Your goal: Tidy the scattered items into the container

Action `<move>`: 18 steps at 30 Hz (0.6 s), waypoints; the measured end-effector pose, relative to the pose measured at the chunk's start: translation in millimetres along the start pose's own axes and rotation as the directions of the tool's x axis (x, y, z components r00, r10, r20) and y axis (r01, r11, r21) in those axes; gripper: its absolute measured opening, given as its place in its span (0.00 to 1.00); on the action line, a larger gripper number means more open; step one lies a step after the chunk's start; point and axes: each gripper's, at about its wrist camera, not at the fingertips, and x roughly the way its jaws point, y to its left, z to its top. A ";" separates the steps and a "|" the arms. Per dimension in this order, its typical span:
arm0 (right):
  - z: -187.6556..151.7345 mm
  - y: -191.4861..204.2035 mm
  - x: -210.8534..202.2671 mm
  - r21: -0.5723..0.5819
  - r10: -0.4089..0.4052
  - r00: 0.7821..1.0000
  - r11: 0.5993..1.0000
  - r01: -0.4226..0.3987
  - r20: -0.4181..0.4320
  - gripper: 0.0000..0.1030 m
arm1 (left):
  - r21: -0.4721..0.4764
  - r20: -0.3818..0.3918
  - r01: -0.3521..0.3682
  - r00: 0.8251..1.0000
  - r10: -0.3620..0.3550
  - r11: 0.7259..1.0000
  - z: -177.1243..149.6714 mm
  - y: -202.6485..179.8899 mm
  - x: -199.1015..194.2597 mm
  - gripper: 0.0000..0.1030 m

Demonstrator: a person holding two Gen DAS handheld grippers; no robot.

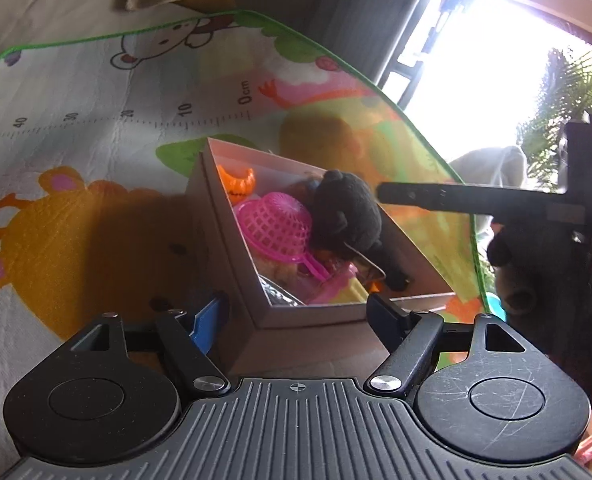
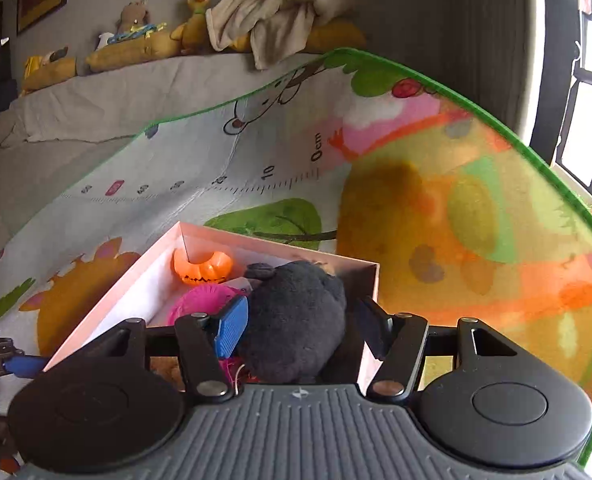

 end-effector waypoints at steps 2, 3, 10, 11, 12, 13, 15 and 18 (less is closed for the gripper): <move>-2.0 9.7 12.3 0.029 0.034 0.998 0.999 -0.033 -0.043 0.59 | 0.035 0.009 -0.010 1.000 0.010 0.999 -6.0 -7.6 -1.4 0.85; -4.0 18.6 8.2 0.006 0.048 0.999 0.999 -0.048 -0.024 0.60 | 0.055 0.012 -0.021 1.000 0.021 0.998 -7.7 -10.6 -1.5 0.85; -9.7 7.8 16.6 0.001 -0.001 0.997 1.000 0.001 -0.076 0.62 | 0.057 0.025 -0.029 0.999 0.027 0.998 -2.2 -13.2 3.2 0.88; -11.4 0.8 14.0 0.027 0.009 0.997 1.000 -0.006 -0.077 0.62 | 0.055 0.027 -0.031 0.999 0.030 0.998 -1.0 -12.4 5.4 0.88; -13.7 -4.3 7.5 0.044 0.021 0.998 0.999 -0.018 -0.066 0.62 | 0.052 0.028 -0.032 0.999 0.030 0.998 -0.5 -11.6 7.0 0.88; -16.2 -8.7 -2.8 0.051 0.026 0.999 0.998 -0.024 -0.043 0.62 | 0.054 0.029 -0.032 0.999 0.030 0.998 -0.7 -11.9 7.6 0.88; -20.4 -13.3 -23.3 0.052 0.026 1.000 0.998 -0.027 0.004 0.63 | 0.075 0.029 -0.039 0.999 0.037 0.996 -2.5 -13.8 7.3 0.88; -32.5 -16.0 -53.8 0.071 -0.021 0.996 0.997 0.015 0.084 0.77 | 0.084 0.028 -0.038 0.999 0.036 0.996 -7.0 -16.3 6.7 0.93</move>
